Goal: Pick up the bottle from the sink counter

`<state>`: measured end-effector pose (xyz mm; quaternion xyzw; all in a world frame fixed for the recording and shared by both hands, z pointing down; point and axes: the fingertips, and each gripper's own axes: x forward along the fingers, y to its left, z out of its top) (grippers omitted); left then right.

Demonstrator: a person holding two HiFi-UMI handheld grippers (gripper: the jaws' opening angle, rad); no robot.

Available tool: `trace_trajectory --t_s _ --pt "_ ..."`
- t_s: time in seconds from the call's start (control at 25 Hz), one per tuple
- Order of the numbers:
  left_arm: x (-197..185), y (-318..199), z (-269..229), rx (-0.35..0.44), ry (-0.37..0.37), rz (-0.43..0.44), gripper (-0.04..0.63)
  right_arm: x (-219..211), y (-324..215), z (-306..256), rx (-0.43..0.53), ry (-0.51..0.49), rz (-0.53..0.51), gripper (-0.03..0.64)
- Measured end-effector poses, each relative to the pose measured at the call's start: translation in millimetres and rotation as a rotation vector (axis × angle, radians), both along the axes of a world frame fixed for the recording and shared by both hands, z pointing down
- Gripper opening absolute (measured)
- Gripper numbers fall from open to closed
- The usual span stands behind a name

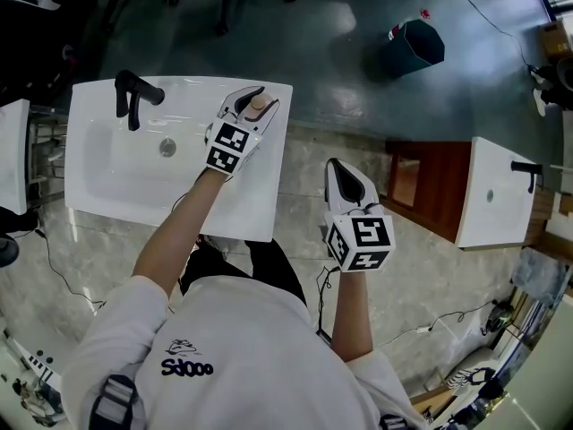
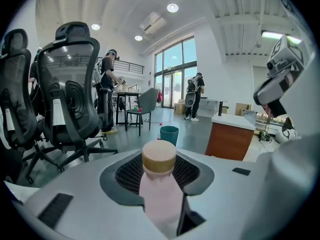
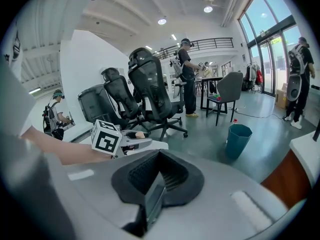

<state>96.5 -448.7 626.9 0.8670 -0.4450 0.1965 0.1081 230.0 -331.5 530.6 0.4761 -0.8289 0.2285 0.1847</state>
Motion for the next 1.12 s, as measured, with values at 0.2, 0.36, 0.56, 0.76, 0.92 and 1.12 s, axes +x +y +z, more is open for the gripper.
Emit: trace_trajectory --t_s 0.2,0.36,0.56,0.76,0.92,1.12 --pt "-1.7 0.9 -0.9 0.000 -0.005 -0.008 0.126 -0.9 1.2 0.1 -0.005 -0.006 0.003 0.009" --pt "-1.1 -0.5 -2.6 0.019 -0.010 -0.010 0.117 -0.5 3.4 -2.8 0.001 -0.007 0.007 0.009" --pt "-5.9 1.1 -0.5 -0.011 -0.018 -0.038 0.114 4.5 8.4 -8.8 0.011 -0.007 0.020 0.009" --pt "-8.7 8.1 -5.7 -0.019 -0.020 -0.047 0.112 12.2 12.4 -16.8 0.031 -0.005 0.039 0.009" --pt "-10.2 13.8 -22.4 0.011 0.000 -0.027 0.112 12.6 15.7 -26.9 0.057 -0.007 0.049 0.009" --pt "-15.9 29.2 -48.7 0.036 0.026 -0.013 0.112 6.9 23.0 -41.2 0.104 -0.008 0.041 0.009"
